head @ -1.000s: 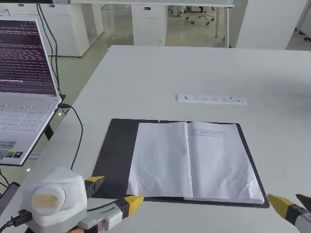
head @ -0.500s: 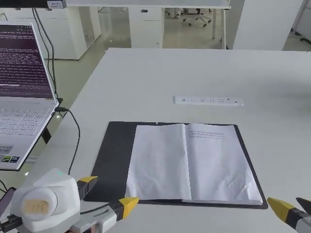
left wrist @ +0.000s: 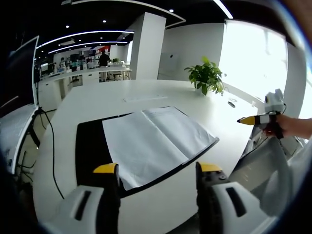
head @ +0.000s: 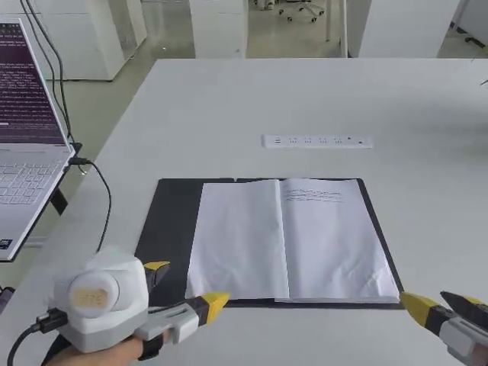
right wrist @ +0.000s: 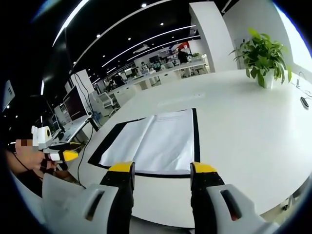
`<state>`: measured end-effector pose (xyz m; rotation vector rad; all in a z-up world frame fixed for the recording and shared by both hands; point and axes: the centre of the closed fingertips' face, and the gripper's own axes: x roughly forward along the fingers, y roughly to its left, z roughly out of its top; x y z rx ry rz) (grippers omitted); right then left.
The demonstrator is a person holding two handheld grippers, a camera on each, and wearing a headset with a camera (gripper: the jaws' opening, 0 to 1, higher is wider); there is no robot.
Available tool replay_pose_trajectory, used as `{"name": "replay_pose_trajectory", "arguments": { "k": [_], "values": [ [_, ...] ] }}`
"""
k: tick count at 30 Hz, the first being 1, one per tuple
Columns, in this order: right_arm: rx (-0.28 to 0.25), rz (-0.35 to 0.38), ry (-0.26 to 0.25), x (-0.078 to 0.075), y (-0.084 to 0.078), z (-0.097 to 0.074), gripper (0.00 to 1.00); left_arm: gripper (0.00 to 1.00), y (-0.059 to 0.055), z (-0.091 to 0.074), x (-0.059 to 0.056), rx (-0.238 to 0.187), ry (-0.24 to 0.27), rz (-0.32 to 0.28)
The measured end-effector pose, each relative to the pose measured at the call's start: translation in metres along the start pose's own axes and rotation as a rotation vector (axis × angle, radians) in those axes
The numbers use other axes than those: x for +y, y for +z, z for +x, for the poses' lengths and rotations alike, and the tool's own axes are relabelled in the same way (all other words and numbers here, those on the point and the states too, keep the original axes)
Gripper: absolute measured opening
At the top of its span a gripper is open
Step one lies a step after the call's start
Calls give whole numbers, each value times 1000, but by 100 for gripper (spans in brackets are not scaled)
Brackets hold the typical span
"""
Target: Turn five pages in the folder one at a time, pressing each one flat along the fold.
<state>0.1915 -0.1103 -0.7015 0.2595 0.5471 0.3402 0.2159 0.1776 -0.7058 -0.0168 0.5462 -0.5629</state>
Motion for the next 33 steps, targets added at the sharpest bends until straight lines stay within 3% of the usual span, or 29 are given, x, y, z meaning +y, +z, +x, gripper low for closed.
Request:
{"name": "replay_pose_trajectory", "arguments": {
  "k": [6, 10, 13, 18, 26, 33],
  "values": [
    [15, 18, 10, -1, -5, 8, 44, 59, 4, 42, -20, 9, -51, 2],
    [17, 20, 15, -4, -5, 10, 43, 60, -1, 73, -43, 51, -103, 19],
    [17, 36, 22, -6, -4, 11, 44, 60, -4, 96, -63, 73, -132, 63],
    [22, 38, 20, -11, -6, 15, 44, 59, -2, 124, -87, 71, -163, 82],
    [23, 37, 27, -16, -6, 21, 44, 60, 2, 164, -121, 68, -184, 102],
    [23, 37, 31, -22, -7, 24, 43, 60, -4, 188, -136, 64, -159, 129]
  ]
}}
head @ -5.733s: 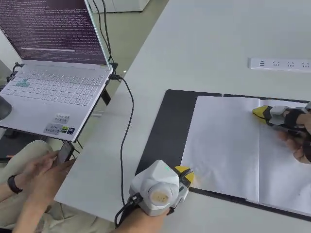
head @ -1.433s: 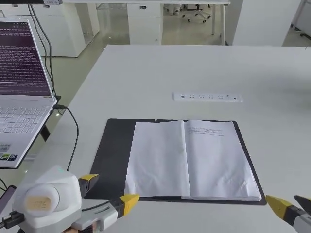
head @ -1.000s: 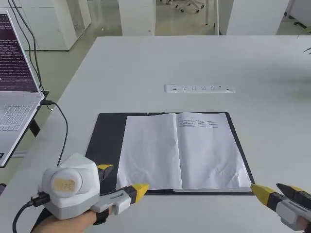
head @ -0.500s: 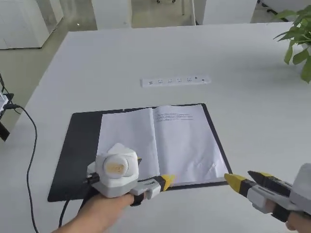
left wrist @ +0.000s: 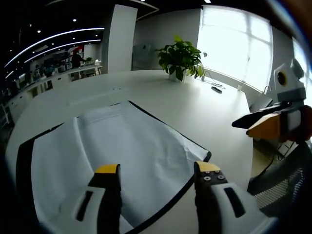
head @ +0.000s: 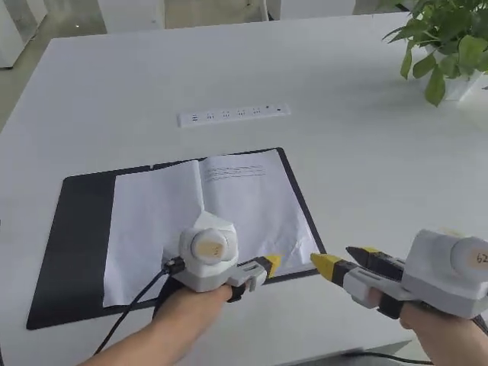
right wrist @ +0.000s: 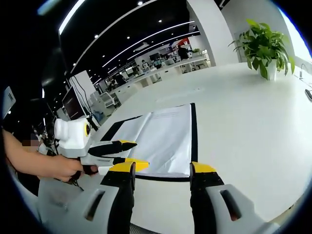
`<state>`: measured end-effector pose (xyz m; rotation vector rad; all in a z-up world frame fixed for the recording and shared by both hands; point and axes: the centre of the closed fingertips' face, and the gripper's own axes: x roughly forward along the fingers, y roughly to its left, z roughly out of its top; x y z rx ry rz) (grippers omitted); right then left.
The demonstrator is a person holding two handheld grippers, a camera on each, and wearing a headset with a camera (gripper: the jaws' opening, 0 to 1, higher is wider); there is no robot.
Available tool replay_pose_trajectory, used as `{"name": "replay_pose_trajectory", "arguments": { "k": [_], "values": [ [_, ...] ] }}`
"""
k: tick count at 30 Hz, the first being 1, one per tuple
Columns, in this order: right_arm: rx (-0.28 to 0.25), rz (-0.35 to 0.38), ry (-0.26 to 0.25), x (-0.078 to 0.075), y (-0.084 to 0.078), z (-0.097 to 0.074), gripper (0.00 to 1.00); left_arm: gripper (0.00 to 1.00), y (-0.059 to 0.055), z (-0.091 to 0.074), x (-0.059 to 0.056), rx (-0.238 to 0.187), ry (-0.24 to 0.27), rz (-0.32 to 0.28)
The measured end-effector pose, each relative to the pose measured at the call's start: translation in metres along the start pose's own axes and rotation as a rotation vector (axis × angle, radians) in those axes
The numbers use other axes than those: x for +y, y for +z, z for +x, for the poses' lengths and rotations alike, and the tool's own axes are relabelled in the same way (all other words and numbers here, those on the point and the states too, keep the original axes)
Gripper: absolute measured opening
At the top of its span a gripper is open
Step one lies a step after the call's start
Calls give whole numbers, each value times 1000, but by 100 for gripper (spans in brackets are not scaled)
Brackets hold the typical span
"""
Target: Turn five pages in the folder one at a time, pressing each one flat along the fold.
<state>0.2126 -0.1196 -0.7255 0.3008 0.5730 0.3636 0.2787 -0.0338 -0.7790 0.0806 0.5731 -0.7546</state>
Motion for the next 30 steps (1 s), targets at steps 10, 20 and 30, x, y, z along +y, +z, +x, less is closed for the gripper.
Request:
{"name": "replay_pose_trajectory", "arguments": {
  "k": [10, 20, 30],
  "values": [
    [8, 18, 13, -3, -5, 0, 43, 58, -4, 26, -4, -26, 71, -13],
    [16, 32, 9, -8, -10, 0, 42, 57, -12, 39, -21, -65, 98, 55],
    [23, 50, 3, -13, -15, -1, 42, 53, -13, 41, -20, -137, 98, 88]
  ]
}}
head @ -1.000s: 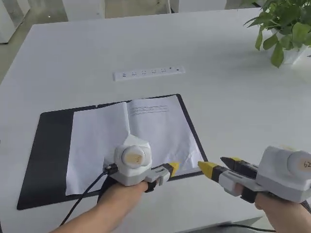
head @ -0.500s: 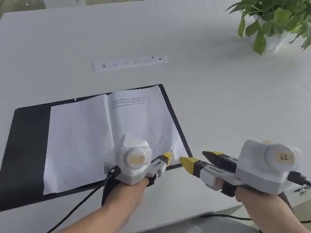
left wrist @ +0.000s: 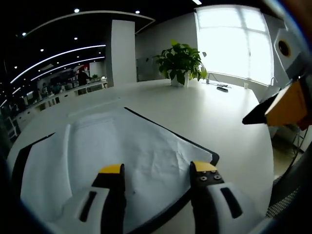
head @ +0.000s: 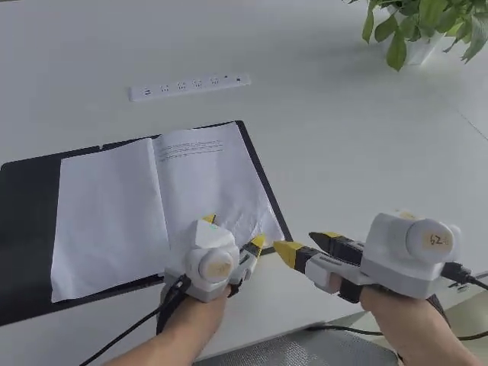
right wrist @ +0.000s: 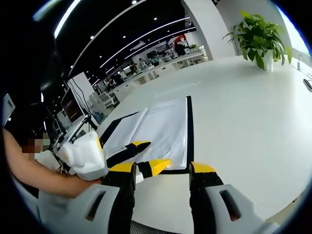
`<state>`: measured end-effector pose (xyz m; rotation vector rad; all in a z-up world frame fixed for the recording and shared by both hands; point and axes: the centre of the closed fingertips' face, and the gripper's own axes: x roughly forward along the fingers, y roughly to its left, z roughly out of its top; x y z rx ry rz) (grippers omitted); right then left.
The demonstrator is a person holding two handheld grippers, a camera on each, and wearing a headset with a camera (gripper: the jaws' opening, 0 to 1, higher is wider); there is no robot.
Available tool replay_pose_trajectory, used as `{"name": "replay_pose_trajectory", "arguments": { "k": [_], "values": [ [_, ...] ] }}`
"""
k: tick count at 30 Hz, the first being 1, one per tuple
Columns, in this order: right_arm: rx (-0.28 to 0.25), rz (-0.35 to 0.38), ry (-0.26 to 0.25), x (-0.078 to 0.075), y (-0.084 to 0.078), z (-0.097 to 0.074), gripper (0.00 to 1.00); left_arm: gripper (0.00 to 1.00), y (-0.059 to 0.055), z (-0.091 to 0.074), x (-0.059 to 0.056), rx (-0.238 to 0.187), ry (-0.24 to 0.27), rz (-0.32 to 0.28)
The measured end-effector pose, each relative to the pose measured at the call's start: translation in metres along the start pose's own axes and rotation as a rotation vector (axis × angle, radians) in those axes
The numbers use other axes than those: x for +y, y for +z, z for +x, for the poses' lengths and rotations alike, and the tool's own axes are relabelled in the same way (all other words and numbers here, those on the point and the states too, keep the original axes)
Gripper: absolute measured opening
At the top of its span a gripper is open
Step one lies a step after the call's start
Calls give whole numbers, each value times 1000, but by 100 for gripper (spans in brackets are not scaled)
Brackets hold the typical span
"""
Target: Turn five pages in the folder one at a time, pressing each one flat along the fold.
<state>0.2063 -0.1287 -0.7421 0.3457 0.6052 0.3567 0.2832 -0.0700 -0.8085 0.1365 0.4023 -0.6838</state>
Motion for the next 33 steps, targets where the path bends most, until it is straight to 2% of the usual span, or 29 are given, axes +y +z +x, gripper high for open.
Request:
{"name": "replay_pose_trajectory", "arguments": {
  "k": [4, 11, 22, 26, 33],
  "values": [
    [8, -4, -1, -1, -2, 1, 42, 52, 1, 0, -1, -29, -9, 5],
    [20, -8, 4, 1, -4, 4, 42, 43, 2, 0, -2, -47, -14, -4],
    [26, -11, 5, 0, -4, 6, 42, 33, 3, -2, 2, -59, -8, 0],
    [28, -12, 7, 0, -4, 7, 42, 25, 3, -2, 6, -56, 8, -13],
    [42, -28, 20, 1, -3, 14, 41, 21, 3, -2, 7, -55, 9, -19]
  ]
}}
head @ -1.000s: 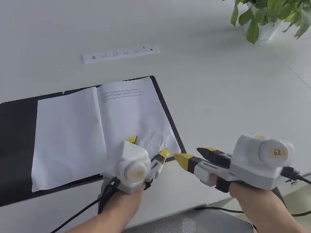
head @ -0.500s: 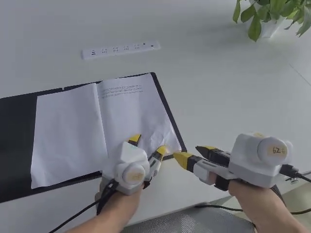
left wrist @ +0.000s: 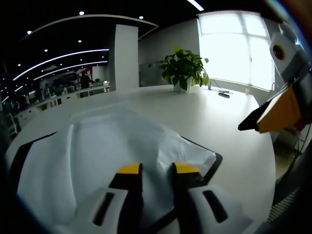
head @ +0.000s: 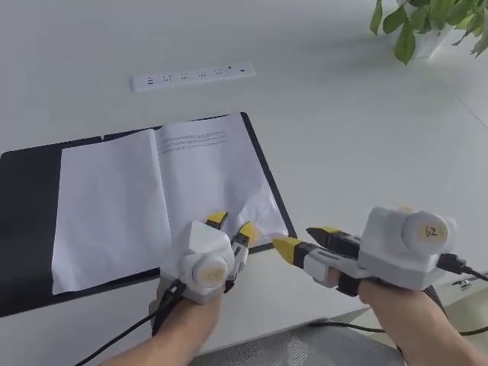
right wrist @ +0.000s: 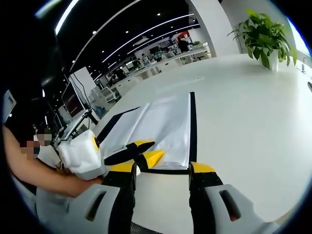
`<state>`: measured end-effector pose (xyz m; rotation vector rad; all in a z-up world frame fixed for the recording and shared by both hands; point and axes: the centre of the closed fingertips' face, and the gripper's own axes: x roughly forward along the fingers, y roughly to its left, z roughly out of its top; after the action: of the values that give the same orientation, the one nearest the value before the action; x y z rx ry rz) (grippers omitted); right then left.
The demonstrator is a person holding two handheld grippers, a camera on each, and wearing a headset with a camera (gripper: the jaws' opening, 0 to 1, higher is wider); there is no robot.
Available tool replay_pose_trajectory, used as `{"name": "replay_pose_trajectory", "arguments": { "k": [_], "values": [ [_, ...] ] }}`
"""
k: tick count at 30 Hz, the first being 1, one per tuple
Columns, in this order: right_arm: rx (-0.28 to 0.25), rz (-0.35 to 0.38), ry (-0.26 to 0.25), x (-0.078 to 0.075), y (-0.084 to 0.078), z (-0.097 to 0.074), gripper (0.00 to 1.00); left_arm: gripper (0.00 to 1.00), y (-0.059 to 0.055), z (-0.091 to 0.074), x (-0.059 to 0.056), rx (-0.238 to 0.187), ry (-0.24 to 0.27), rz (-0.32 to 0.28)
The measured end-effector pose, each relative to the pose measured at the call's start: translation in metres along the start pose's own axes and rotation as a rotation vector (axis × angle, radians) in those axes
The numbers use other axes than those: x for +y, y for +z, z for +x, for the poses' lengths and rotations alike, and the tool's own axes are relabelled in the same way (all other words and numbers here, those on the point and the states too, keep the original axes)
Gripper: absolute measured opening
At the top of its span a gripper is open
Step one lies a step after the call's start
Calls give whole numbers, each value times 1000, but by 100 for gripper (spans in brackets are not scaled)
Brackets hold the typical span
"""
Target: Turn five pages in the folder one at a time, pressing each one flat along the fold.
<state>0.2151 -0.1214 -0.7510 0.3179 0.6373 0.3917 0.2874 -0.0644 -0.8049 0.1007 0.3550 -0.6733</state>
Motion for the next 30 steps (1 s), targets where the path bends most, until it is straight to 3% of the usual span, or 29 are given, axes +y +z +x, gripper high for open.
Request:
{"name": "replay_pose_trajectory", "arguments": {
  "k": [7, 17, 22, 24, 25, 27, 29, 30],
  "values": [
    [3, -20, 14, 1, 4, 7, 41, 9, -1, 0, 0, 7, -5, -33],
    [30, -9, 34, -4, 0, 26, 35, 4, -2, 0, 4, 5, 5, -62],
    [60, 127, 64, -5, -7, 36, 32, 4, -1, 1, 4, 5, 4, -64],
    [53, 137, 60, -9, -7, 42, 30, 4, -2, 1, 4, 4, 5, -64],
    [83, 168, 64, -8, -11, 43, 29, 4, -2, 1, 4, 3, 5, -62],
    [62, 227, 76, -8, -8, 47, 27, 4, -1, 1, 4, 3, 5, -61],
    [89, 297, 71, -9, -11, 51, 27, 4, -1, 1, 4, 2, 6, -60],
    [70, 299, 74, -10, -8, 53, 27, 4, -1, 1, 4, 3, 6, -60]
  ]
}}
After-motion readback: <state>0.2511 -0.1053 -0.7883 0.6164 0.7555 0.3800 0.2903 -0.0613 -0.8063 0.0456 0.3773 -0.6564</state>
